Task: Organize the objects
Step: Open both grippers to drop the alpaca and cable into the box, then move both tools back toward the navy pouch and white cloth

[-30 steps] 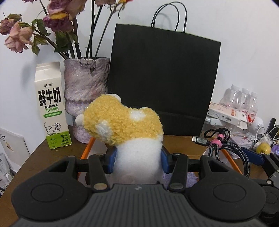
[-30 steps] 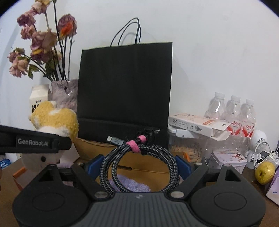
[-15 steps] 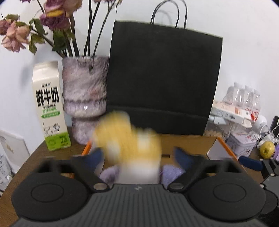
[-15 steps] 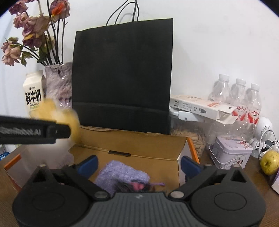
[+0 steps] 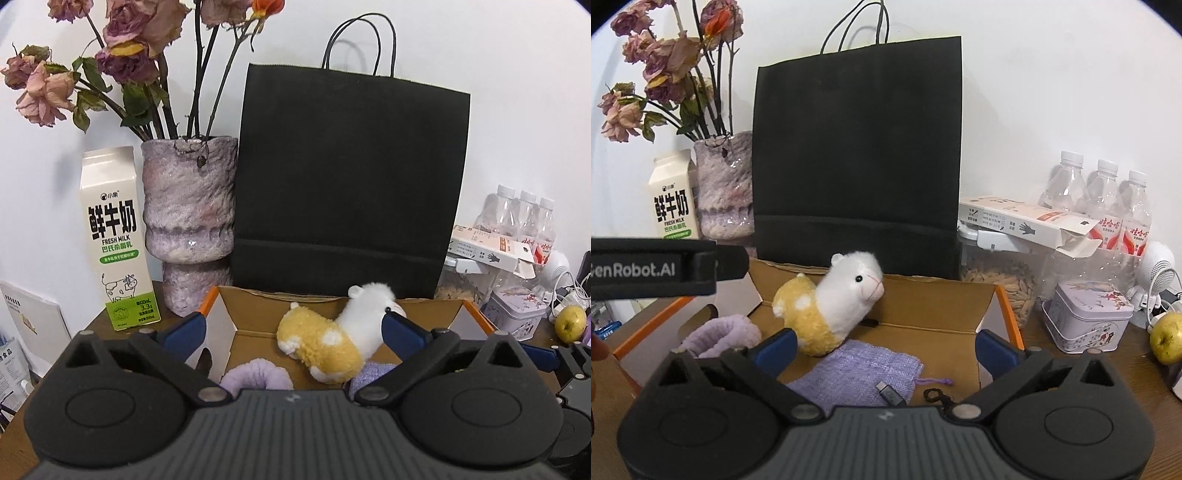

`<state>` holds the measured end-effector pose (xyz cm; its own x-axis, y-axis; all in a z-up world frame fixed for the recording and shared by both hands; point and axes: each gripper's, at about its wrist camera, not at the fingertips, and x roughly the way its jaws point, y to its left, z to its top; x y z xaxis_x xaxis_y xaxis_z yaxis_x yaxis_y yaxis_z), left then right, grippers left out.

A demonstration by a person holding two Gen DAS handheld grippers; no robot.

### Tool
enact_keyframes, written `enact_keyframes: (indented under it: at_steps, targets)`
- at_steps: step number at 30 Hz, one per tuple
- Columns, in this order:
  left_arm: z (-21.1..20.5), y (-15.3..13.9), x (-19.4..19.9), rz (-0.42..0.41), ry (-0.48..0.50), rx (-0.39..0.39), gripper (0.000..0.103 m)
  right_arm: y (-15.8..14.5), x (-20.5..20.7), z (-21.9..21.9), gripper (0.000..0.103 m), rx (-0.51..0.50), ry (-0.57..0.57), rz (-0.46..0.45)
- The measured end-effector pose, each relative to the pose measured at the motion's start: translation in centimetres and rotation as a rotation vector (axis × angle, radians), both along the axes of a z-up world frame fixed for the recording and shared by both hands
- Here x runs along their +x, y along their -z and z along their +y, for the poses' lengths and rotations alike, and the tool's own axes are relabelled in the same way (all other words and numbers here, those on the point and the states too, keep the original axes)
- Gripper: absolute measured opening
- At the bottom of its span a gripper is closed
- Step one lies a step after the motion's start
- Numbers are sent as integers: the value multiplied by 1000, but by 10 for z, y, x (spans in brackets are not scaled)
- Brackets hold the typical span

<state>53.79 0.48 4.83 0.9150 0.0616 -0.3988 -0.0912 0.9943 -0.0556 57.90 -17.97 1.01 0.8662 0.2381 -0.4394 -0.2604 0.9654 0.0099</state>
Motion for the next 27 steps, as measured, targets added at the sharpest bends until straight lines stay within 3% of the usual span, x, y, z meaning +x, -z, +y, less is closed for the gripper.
enact_keyframes:
  at_steps: [15,27]
  targets:
    - [3,-9,-19,-29,-11,-21,103,-13,-17,-4,103,-5,15,-15]
    - [15,-19,-70,-56,-27,-38,103,-28,-69,-13,103,-7,15,-63]
